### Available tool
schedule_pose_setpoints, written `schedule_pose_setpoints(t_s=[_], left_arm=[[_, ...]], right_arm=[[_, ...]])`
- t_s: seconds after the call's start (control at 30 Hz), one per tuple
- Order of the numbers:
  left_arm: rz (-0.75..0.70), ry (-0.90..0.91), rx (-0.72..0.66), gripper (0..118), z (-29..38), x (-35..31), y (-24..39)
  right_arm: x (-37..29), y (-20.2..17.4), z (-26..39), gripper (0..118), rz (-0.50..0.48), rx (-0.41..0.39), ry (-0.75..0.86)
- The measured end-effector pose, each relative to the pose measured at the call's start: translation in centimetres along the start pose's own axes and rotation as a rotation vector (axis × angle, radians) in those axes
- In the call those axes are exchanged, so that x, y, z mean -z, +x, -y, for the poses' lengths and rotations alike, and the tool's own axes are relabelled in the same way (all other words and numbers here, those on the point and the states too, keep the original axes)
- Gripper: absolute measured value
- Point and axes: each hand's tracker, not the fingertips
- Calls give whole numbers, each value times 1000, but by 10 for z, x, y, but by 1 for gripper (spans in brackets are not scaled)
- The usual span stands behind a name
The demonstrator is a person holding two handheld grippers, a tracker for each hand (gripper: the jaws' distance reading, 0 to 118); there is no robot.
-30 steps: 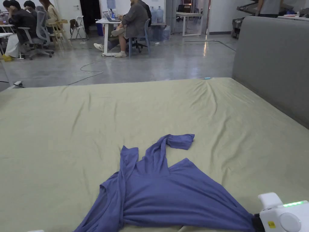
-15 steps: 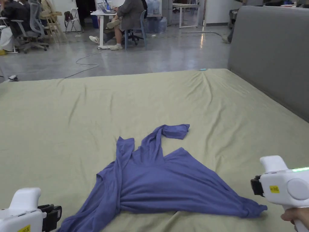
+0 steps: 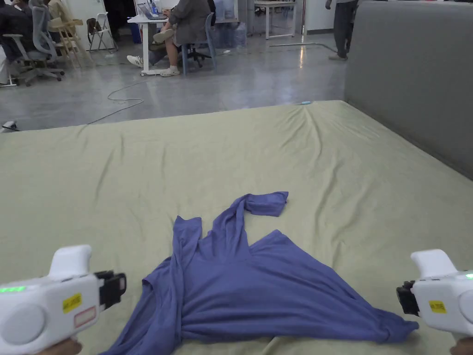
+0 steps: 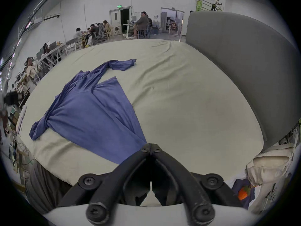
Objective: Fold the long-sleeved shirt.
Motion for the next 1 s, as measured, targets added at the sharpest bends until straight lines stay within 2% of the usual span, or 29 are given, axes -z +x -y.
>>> schedule_pose_setpoints(t_s=[0.07,0.1,0.13,0.17,0.2,0.33,0.47,0.53,0.57,0.63,0.67,0.7,0.73,0.77,0.83,0.9,1.0], left_arm=[[-1,-13,-24,17,-31,42,5],[-2,-21,-36,51,-45,63,4],[-10,-49,-57,79,-59,92,4],[-20,-77,-72,103,-70,122,3],[-30,-105,-79,115,-78,149,3],[-155,-193,-80,115,-104,255,0],[-194,-246,-189,112,-102,313,-18],[-221,-290,-199,106,-99,328,-23],[-222,-287,-182,101,-97,334,-24],[-252,-303,-126,82,-94,331,-16],[-258,-311,-104,77,-92,333,-14],[-257,-309,-86,65,-91,331,-11],[-247,-286,-79,36,-92,327,-8],[-245,-281,-63,0,-95,318,-5],[-274,-255,-34,0,-99,303,1],[-180,-218,-65,0,-110,285,-4],[-137,-155,-32,0,-121,234,7]], right_arm=[[5,-4,0,0,-12,11,3],[7,-5,-1,0,-20,14,2],[9,-7,-1,0,-27,13,-2],[13,-9,-2,0,-29,11,-7],[19,-10,-3,0,-30,9,-13],[27,-23,-15,0,-39,5,-26],[28,-37,-33,0,-58,-33,-11],[28,-42,-40,0,-50,-57,4],[28,-44,-44,0,-48,-65,5],[30,-48,-50,0,-46,-72,11],[31,-49,-52,0,-51,-75,13],[32,-51,-53,0,-53,-77,13],[33,-53,-54,0,-54,-79,13],[35,-55,-53,0,-54,-82,12],[38,-59,-53,0,-56,-86,7],[42,-62,-53,0,-62,-84,-6],[44,-68,-53,0,-55,-85,-12]])
